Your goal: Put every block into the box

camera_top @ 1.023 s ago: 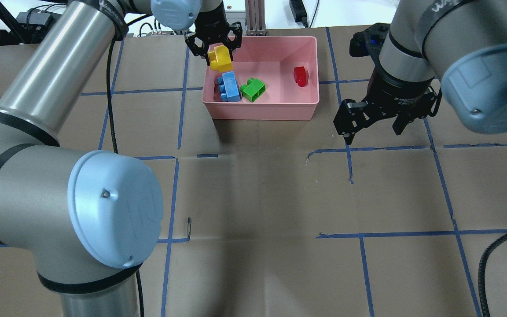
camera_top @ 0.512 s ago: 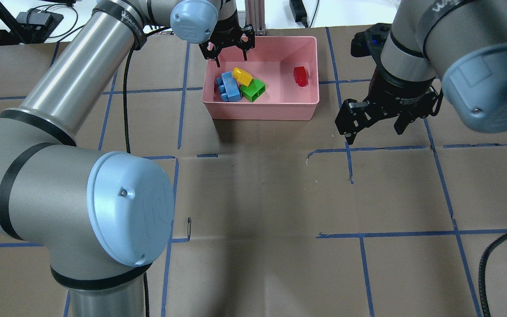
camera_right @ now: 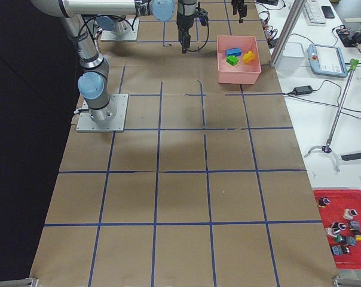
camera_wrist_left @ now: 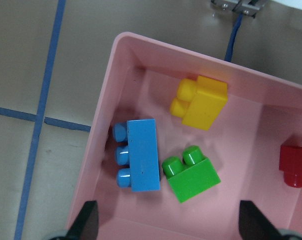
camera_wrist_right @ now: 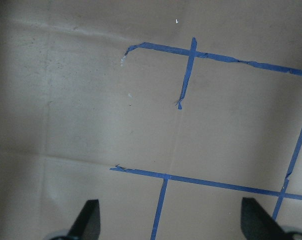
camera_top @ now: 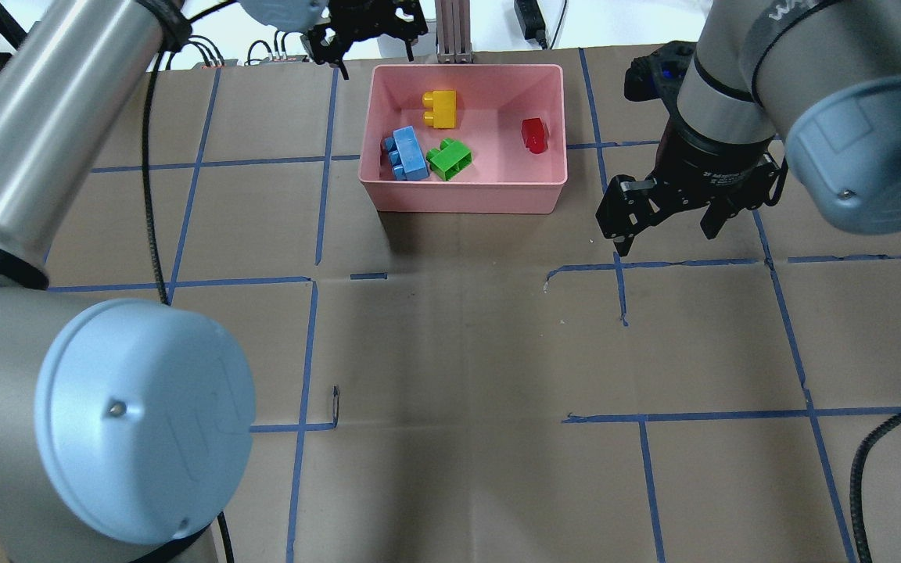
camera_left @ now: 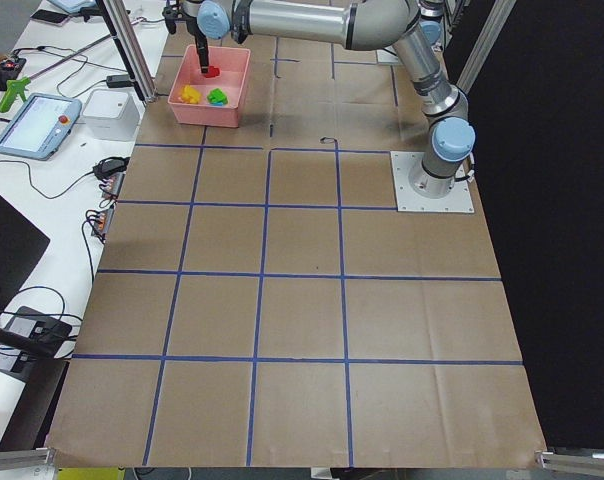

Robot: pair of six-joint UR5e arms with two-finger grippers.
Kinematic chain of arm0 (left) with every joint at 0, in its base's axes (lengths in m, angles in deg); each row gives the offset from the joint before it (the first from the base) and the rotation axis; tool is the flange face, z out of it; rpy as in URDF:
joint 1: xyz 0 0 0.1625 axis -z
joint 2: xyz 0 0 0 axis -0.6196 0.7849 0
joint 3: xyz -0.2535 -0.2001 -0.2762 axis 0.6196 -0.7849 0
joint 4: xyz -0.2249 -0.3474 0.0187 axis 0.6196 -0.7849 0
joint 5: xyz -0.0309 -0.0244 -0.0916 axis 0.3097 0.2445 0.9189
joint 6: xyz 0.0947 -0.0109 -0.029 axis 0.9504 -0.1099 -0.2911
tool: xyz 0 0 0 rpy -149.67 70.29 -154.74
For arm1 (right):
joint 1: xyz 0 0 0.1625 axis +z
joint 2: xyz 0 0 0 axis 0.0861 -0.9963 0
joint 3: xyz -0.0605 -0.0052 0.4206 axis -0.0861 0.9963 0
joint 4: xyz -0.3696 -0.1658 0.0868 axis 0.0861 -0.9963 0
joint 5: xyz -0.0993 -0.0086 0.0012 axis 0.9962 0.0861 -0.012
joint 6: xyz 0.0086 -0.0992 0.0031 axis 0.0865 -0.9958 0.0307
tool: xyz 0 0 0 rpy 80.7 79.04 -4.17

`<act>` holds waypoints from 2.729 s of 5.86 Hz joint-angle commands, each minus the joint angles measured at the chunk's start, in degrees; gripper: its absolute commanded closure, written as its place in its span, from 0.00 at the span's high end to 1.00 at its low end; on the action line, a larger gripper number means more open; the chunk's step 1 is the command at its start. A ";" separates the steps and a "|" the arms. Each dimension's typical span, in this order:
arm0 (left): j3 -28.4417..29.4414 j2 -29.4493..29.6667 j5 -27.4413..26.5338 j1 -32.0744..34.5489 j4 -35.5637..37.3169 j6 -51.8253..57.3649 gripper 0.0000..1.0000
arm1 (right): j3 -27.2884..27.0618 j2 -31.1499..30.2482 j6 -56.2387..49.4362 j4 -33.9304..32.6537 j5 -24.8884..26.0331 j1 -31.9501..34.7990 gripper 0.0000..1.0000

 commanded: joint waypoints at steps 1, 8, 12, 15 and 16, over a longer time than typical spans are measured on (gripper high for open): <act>-7.37 -9.67 -0.22 -6.11 -6.32 10.07 1.00 | 0.03 -0.04 -0.08 0.02 0.15 -0.06 1.00; -34.40 -33.88 0.22 -9.39 -0.63 34.34 1.00 | -0.67 -1.45 0.36 0.20 -0.46 -3.04 1.00; -33.62 -33.27 -0.13 -9.39 -0.44 34.16 1.00 | -0.41 -1.71 0.36 -1.29 -0.03 -3.13 1.00; -33.70 -33.71 0.13 -9.39 0.00 30.14 1.00 | -0.58 -1.71 0.36 -1.03 0.06 -3.05 1.00; -33.70 -33.71 -0.04 -9.30 0.35 30.64 1.00 | -0.58 -1.62 0.36 -1.03 -0.02 -3.04 1.00</act>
